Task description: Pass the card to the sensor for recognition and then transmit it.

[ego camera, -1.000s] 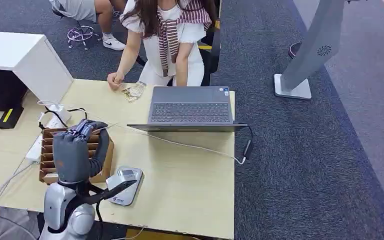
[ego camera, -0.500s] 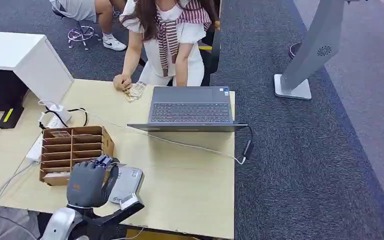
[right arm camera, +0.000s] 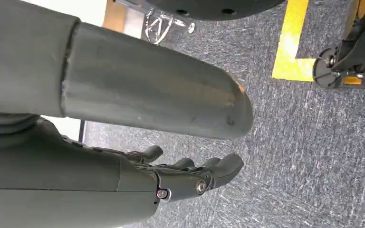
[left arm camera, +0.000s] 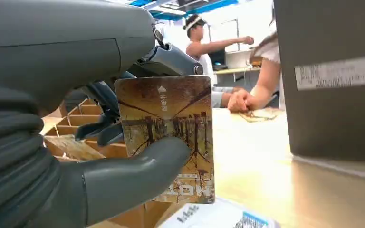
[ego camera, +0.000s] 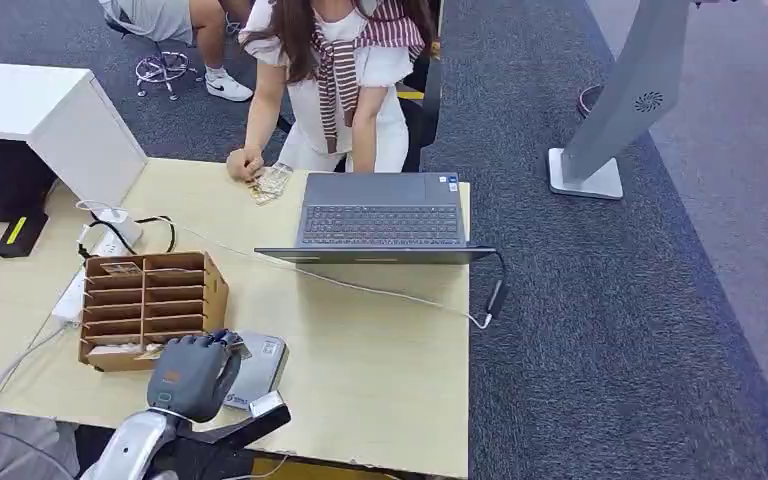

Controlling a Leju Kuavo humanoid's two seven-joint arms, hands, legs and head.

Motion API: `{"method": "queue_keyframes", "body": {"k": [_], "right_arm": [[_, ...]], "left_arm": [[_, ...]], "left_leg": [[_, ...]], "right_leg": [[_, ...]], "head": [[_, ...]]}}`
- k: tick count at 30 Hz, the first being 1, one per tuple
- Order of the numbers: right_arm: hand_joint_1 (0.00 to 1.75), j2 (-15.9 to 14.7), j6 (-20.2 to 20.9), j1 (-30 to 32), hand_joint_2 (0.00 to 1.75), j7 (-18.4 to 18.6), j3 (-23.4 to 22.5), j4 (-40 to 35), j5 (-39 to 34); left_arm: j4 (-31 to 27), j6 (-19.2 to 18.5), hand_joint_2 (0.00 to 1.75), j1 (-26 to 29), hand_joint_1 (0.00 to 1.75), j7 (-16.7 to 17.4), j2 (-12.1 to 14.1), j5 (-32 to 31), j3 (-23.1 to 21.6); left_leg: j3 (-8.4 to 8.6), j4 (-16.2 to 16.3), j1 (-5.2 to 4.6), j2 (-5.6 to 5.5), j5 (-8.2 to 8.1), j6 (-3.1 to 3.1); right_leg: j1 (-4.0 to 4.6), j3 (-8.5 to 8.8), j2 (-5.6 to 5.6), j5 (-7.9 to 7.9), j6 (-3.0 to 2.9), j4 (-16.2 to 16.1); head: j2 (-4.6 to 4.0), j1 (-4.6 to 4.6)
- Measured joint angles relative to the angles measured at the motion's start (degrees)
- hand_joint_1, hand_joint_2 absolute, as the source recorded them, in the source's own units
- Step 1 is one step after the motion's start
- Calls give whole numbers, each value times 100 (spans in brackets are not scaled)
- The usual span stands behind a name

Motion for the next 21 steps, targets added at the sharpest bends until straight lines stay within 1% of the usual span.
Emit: {"method": "queue_keyframes", "body": {"k": [5,12,21], "right_arm": [[0,0,35,1,0,-57,0,0,42],[0,0,85,1,0,-131,0,0,85],[0,0,101,1,0,-158,0,0,85]], "left_arm": [[177,-170,175,-40,175,44,101,-37,-111],[363,-274,175,-60,175,90,226,-50,-260],[437,-429,175,-146,175,155,368,-33,-416]], "left_leg": [[0,0,0,0,0,0],[0,0,0,0,0,0],[2,0,0,-1,0,0]], "right_leg": [[0,0,0,0,0,0],[0,-1,0,0,0,0],[0,3,-1,0,0,0]], "head": [[0,0],[0,0],[0,0]]}}
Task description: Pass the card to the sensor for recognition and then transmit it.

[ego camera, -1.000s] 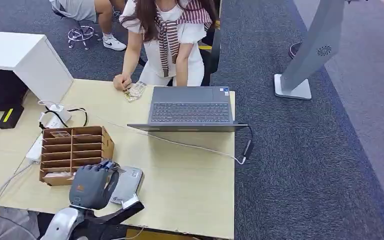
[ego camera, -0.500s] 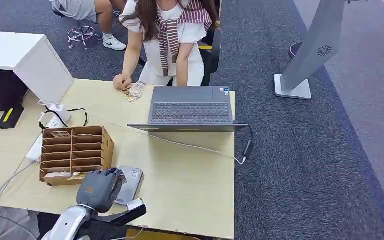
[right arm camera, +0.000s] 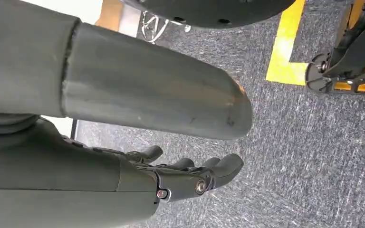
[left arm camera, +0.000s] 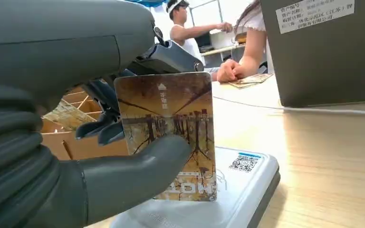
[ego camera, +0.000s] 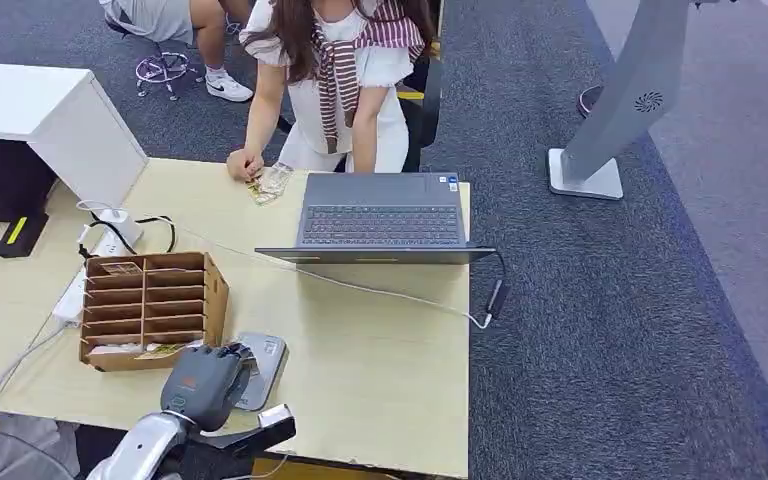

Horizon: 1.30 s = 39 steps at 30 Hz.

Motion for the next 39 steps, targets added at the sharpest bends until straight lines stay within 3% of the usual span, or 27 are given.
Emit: {"method": "queue_keyframes", "body": {"k": [7,10,15,19,22,26,30,35,39], "right_arm": [[0,0,0,1,0,11,-4,0,-11],[0,0,0,0,0,13,-11,0,-17],[0,0,2,5,0,13,-20,0,11],[0,0,13,5,0,13,-22,0,20],[0,-2,31,9,0,13,-20,0,129],[0,59,-742,-17,0,411,29,0,453],[0,142,-931,-27,0,560,138,0,651],[0,184,-885,-66,0,553,258,0,741],[0,186,-833,-68,0,549,293,0,824]], "left_arm": [[28,-35,175,-64,175,29,57,37,-46],[28,132,175,-97,175,48,59,46,-46],[-68,925,175,-189,175,-96,-83,2,-46],[-206,1257,175,-302,175,-197,-227,20,-46],[-387,2187,175,-400,175,-374,-343,103,-39],[-691,2907,175,-787,175,-522,-485,315,64],[-666,2775,175,-1557,175,-594,-503,415,352],[136,2417,175,-2816,175,-542,-378,216,852],[805,2240,175,-3427,175,-402,-245,-11,1049]], "left_leg": [[3,0,0,0,0,0],[3,0,0,0,0,0],[1,1,0,-1,1,0],[1,1,0,3,0,0],[-2,1,0,-5,1,0],[-1,1,1,-7,2,-1],[-2,1,2,-14,17,-5],[-2,0,2,-11,31,-8],[-6,0,2,-12,33,-8]], "right_leg": [[0,2,0,0,0,0],[0,2,0,0,0,0],[0,0,0,0,0,0],[0,-1,4,1,0,0],[0,-2,-6,0,0,0],[0,0,-6,1,0,2],[1,-1,-11,5,-1,4],[2,-3,-10,20,-14,9],[1,-5,-10,23,-11,9]], "head": [[0,0],[0,-2],[0,0],[0,0],[0,-2],[0,0],[0,-2],[0,0],[0,0]]}}
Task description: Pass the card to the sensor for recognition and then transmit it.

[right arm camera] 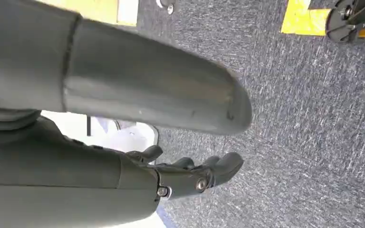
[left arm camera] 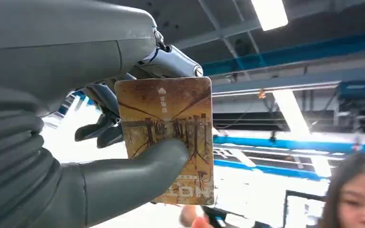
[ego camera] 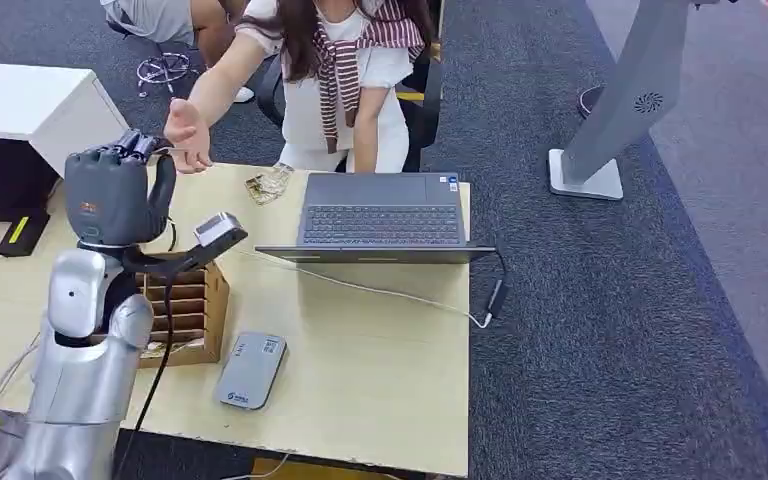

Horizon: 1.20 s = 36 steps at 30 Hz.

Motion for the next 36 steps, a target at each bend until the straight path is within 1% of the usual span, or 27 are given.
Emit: {"method": "queue_keyframes", "body": {"k": [3,9,10,11,16,19,21,23,24,25,26,28,30,31,33,36], "right_arm": [[0,0,99,-1,0,-68,35,0,6],[0,0,83,-4,0,-103,46,0,6],[0,0,101,-3,0,-109,46,2,6],[0,0,114,-2,0,-112,46,2,6],[0,0,114,-5,0,-127,52,2,6],[0,0,123,1,0,-129,52,2,4],[0,-20,353,-2,0,-234,50,4,-29],[0,-55,528,-5,0,-309,50,7,-59],[0,-81,748,-9,0,-400,48,7,-140],[0,-112,936,-6,0,-468,39,7,-182],[0,-147,1028,-4,0,-503,31,7,-225],[0,-181,1054,-4,0,-531,9,7,-243],[0,-197,841,-1,0,-426,-9,9,-217],[0,-156,408,4,0,-249,-18,9,-203],[0,-96,74,15,0,-122,-35,9,-212],[0,-31,-24,31,0,-72,-90,9,-302]], "left_arm": [[573,-57,175,-401,175,81,107,-160,87],[1389,-140,175,-908,175,231,240,-282,116],[1469,-142,175,-970,5,238,251,-282,122],[1560,-144,175,-1019,0,251,264,-282,127],[1964,-159,175,-1186,0,288,273,-273,162],[2102,-111,175,-1203,0,297,273,-247,173],[2139,-13,175,-1179,0,280,266,-223,175],[2115,178,175,-1100,0,229,253,-188,175],[2025,254,175,-989,0,177,236,-151,175],[1894,295,175,-876,0,146,214,-122,175],[1749,337,175,-734,0,94,181,-80,175],[1312,429,175,-350,0,-29,113,53,175],[971,526,175,-58,0,-139,66,181,175],[571,660,175,323,0,-297,28,364,175],[116,831,175,817,0,-547,2,591,175],[-727,1220,175,1735,0,-982,-86,765,175]], "left_leg": [[0,0,-1,1,0,0],[-2,0,0,1,0,0],[-2,0,0,-1,0,0],[-2,0,0,-2,0,0],[-1,0,0,0,1,-1],[-1,0,0,0,2,-2],[-1,0,0,0,2,-3],[-2,0,-1,0,2,-3],[-2,0,-1,2,1,-2],[-2,0,-2,2,-1,-1],[-3,0,-2,1,-1,0],[-3,0,-2,8,-11,5],[-3,0,-2,10,-12,4],[-3,0,-3,14,-14,6],[-3,-1,-2,16,-15,6],[-1,-3,-2,17,-25,-3]], "right_leg": [[0,0,1,0,0,0],[0,-2,2,0,0,0],[0,-2,0,0,0,0],[0,-2,-1,0,0,0],[0,-1,0,1,0,0],[0,-1,1,1,-1,0],[0,-1,1,1,-1,0],[-1,-1,1,1,-1,0],[-1,-2,4,1,-1,0],[-1,-2,4,0,0,-1],[-1,-2,4,0,0,-3],[-1,-2,8,-1,1,-5],[-1,-2,10,-2,2,-6],[-2,-3,13,-4,3,-6],[-1,-6,15,-8,2,-6],[-1,-6,16,-19,3,-6]], "head": [[0,-2],[0,-2],[0,0],[0,0],[0,0],[0,0],[0,0],[0,0],[0,-4],[0,0],[0,-2],[0,-2],[0,2],[0,0],[0,0],[0,-2]]}}
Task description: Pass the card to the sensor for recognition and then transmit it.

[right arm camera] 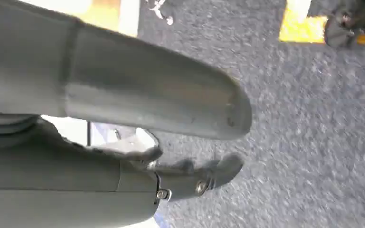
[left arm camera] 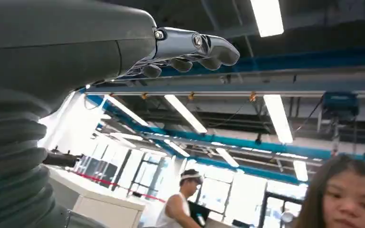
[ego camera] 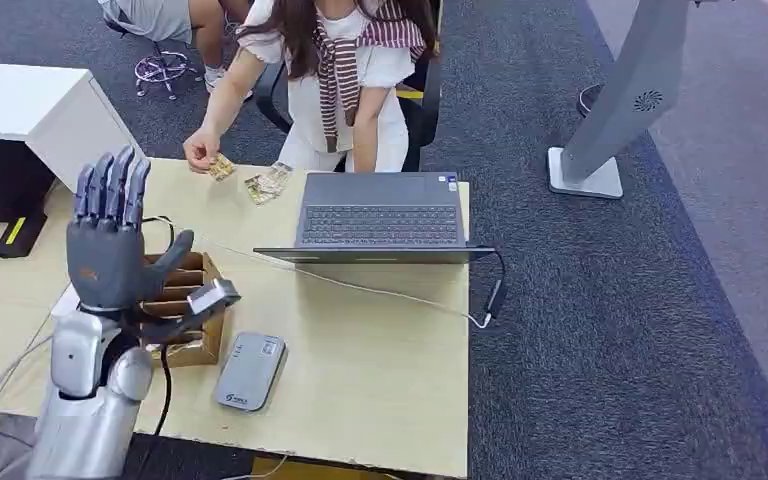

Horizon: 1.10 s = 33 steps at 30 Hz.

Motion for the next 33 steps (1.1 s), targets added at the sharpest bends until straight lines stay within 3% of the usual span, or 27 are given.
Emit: {"method": "queue_keyframes", "body": {"k": [2,5,8,12,16,18,22,33], "right_arm": [[0,24,132,16,0,-63,-46,-2,-65],[0,-52,762,31,0,-306,-159,-2,-249],[0,-114,833,33,0,-361,-258,-2,-330],[0,-123,756,46,0,-361,-378,-2,-345],[0,-133,741,60,0,-358,-472,-2,-393],[0,-133,750,61,0,-361,-498,-2,-384],[0,-136,754,63,0,-363,-525,-2,-315],[0,-138,763,64,0,-365,-546,-2,-299]], "left_arm": [[-524,178,175,617,0,-152,-76,4,-4],[-1165,216,175,1329,0,-336,-199,-113,-4],[-1539,186,175,1908,0,-315,-286,-214,-4],[-1638,-697,175,2361,0,130,-170,-243,-2],[-1553,-1997,175,2515,0,602,116,-271,85],[-1408,-2281,175,2517,0,696,221,-278,127],[-1083,-2499,175,2459,0,794,348,-241,254],[-587,-2558,175,2173,0,835,380,-236,337]], "left_leg": [[0,0,0,0,-3,3],[-3,0,0,-2,-9,10],[-2,0,-1,-2,-11,10],[-1,0,0,-4,-11,10],[1,0,3,-6,-7,9],[1,-1,3,-6,-6,8],[0,0,2,-7,-6,9],[1,0,1,-7,-7,9]], "right_leg": [[0,-1,0,-6,6,-1],[-1,2,-4,-6,6,-3],[-1,3,-3,-7,6,-5],[0,4,-12,-7,6,-5],[2,4,-12,-7,5,0],[2,5,-11,-6,5,1],[1,6,-12,-6,5,0],[1,7,-11,-6,6,-2]], "head": [[0,0],[0,2],[0,2],[0,0],[0,0],[0,0],[0,2],[0,2]]}}
